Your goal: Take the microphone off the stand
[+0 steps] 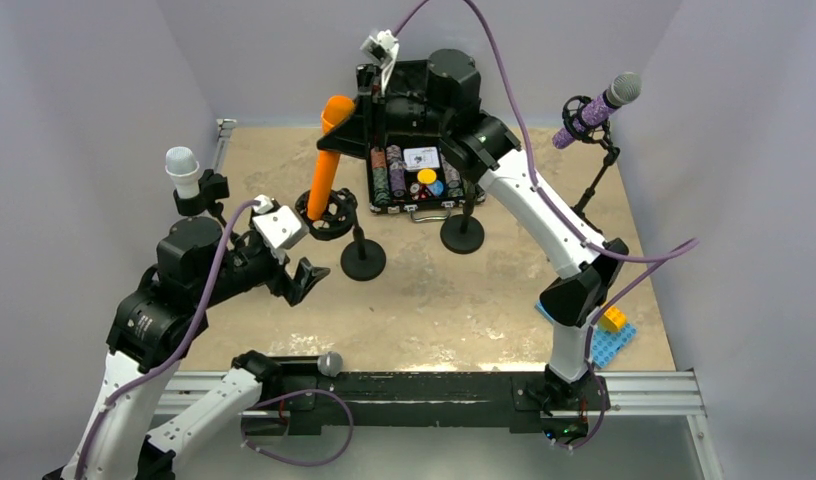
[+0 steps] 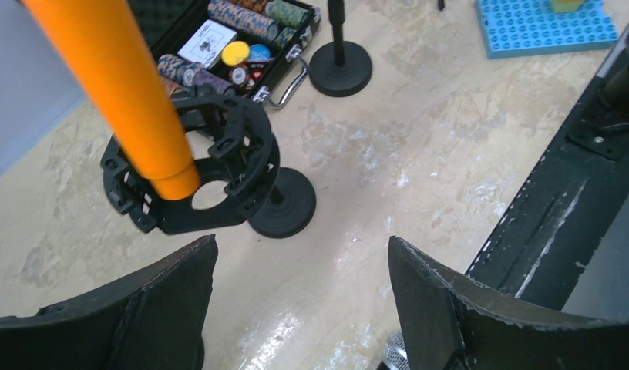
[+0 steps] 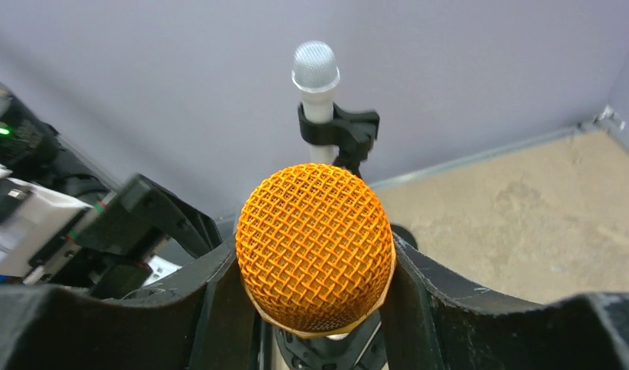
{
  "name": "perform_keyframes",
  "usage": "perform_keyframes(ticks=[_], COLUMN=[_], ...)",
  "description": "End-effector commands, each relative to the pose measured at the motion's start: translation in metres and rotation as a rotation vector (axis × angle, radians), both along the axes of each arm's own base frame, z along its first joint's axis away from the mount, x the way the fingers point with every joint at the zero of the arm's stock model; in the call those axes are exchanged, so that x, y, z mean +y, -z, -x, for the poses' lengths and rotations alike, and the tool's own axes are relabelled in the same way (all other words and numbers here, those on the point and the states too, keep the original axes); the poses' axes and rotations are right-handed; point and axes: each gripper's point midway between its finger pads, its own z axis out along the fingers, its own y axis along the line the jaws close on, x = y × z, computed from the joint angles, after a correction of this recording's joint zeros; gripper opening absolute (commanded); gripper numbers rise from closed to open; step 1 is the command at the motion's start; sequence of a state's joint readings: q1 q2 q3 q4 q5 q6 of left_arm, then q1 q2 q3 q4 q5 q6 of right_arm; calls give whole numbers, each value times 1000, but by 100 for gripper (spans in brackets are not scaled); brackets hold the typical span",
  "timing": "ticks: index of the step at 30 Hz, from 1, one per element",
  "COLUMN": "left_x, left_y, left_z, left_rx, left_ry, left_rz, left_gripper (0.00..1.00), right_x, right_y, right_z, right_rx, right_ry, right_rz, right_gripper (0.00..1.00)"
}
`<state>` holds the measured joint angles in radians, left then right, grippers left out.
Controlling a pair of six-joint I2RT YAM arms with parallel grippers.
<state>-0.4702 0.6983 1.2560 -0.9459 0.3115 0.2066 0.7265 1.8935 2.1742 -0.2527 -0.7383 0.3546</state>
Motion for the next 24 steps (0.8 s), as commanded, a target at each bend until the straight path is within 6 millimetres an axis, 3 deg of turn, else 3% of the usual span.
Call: perform_keyframes(ticks=[1,5,9,13,20,24], left_x=[-19,-25,-33,-42,-57,-72], left_y=[-19,-41,-86,-114,-183,-204], left_z=[3,1,9,19,6,-10], left_rx=[-8,-54,-183,-347,-505,-473], left_ry=[82,104,198,353,389,393], left_rz=[90,129,156,98,173,274], left_gripper=[84,82,82,84,88,88], right_x=[-24,-37,-57,-75,-91,-96], right_y=[-97,-129,-149,-143,-125,-124], right_z=[33,41,51,60,96,116], right_rx=[-260,-354,-445,-443,-480,-483], right_ry=[-31,1,41,9,-150,-236], right_rz=[-178,-233,-244,-220,-185,-198], right_gripper=[8,7,0,0,0,0])
